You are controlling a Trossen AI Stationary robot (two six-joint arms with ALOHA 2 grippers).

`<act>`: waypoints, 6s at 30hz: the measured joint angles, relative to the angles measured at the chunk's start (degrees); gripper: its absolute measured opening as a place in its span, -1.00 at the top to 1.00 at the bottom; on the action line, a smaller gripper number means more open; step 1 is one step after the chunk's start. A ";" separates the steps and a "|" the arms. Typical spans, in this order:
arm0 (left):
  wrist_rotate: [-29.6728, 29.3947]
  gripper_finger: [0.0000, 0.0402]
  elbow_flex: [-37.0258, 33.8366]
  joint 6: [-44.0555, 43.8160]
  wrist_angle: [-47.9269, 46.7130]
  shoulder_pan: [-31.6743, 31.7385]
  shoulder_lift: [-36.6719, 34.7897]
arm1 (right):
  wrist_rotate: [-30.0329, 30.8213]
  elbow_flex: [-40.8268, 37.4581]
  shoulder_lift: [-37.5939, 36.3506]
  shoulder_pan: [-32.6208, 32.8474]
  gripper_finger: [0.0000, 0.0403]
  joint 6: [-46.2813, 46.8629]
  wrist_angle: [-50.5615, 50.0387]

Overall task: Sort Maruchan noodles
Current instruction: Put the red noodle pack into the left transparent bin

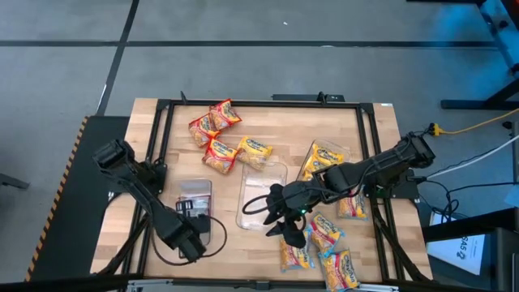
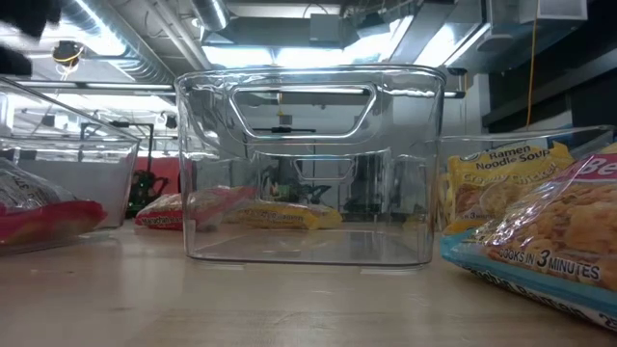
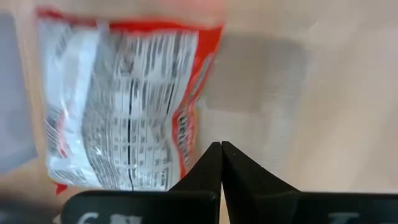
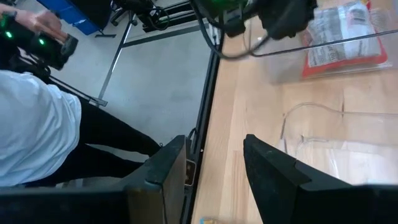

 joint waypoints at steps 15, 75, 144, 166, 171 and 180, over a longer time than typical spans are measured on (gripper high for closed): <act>-3.98 1.00 -1.38 7.90 -2.36 2.42 -4.84 | 3.80 -0.02 0.00 4.61 0.21 -0.01 0.45; 1.81 1.00 0.83 1.88 -5.01 3.34 -4.84 | 4.12 0.00 0.00 4.76 0.21 2.55 -1.03; -5.94 1.00 1.64 23.15 -24.43 25.75 -18.04 | 3.27 -0.02 -0.02 7.39 0.21 2.74 -1.29; -6.37 1.00 -4.57 30.60 -18.62 32.94 -20.75 | 4.23 0.00 -0.02 7.39 0.21 2.76 -1.25; -7.39 1.00 -4.75 34.59 -17.97 35.28 -20.75 | 4.24 -0.02 -0.02 7.39 0.21 4.05 -1.22; -6.08 1.00 -12.54 36.54 -11.40 39.17 -20.69 | 4.20 0.00 -0.02 7.39 0.21 5.40 -0.88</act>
